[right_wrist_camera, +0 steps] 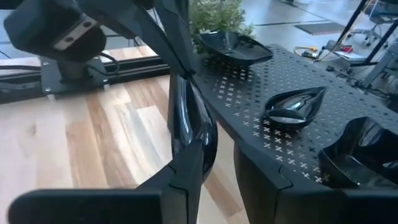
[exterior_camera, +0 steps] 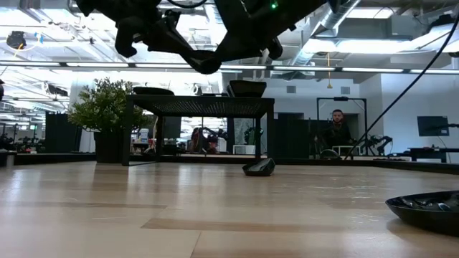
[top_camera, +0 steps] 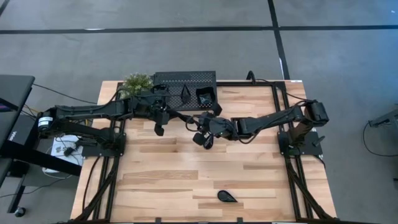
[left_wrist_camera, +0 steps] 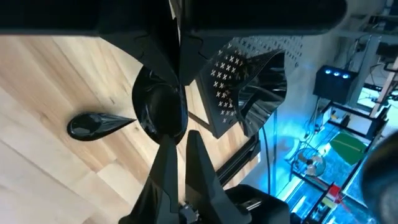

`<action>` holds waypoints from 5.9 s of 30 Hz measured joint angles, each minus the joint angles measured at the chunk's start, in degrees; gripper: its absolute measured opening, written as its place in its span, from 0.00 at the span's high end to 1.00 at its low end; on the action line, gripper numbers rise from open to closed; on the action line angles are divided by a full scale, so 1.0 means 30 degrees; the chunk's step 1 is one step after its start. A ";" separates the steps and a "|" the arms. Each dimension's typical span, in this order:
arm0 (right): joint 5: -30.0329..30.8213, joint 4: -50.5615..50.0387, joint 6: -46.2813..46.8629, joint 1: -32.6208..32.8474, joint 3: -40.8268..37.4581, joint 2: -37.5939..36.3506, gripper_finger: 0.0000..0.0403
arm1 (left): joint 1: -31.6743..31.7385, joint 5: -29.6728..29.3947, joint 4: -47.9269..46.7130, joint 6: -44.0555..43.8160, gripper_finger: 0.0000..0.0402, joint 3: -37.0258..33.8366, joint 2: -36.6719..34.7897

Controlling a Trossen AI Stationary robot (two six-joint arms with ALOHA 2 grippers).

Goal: Pick & Place Mini shaped plates
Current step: Stack the black drop-shaped plate on top of the black drop-shaped plate on the shelf

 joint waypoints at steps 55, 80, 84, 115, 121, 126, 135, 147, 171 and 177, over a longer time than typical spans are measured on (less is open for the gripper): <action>-0.3241 0.2203 0.1444 -0.2996 0.0000 -0.0073 0.94 | -0.0757 -0.4842 0.4246 -0.7334 0.77 0.0007 0.0000; -0.1906 0.8746 -0.1038 -0.3457 -0.0004 -0.0069 0.96 | -0.1872 -0.9006 0.5837 -1.5512 0.78 0.0007 -0.0007; -0.1902 0.8765 -0.1027 -0.3464 0.0000 -0.0073 0.94 | -0.1847 -0.8951 0.6416 -1.5512 0.78 0.0000 0.0000; -0.3942 0.8794 -0.2178 -0.3778 -0.0022 -0.0051 0.92 | -0.0590 -0.9054 0.7089 -1.5543 0.97 0.0000 -0.0036; -0.4129 0.8754 -0.2184 -0.3843 -0.0022 -0.0051 0.86 | -0.0590 -0.8975 0.7132 -1.5511 0.98 0.0000 -0.0022; -0.4189 0.8765 -0.2245 -0.3823 -0.0022 -0.0051 0.81 | -0.0597 -0.9114 0.7080 -1.5497 0.98 0.0000 0.0002; -0.3951 0.8806 -0.5723 -0.3880 -0.0022 -0.0051 0.64 | -0.0684 -0.9209 0.6695 -1.5497 0.98 0.0000 0.0007; -0.0732 0.9449 -1.1786 -0.1552 -0.0007 -0.1632 0.41 | 0.0450 -1.0213 0.5442 -1.6564 0.98 0.0002 0.0095; 0.3602 -0.9917 0.4903 0.7800 0.0000 -0.5798 0.41 | 0.4523 -0.4123 0.3717 -2.0589 0.98 0.0897 0.4976; 0.3478 -0.9285 0.4177 0.7775 0.0118 -0.2559 0.41 | 0.4687 -0.4446 0.3689 -2.0560 0.95 0.0896 0.4981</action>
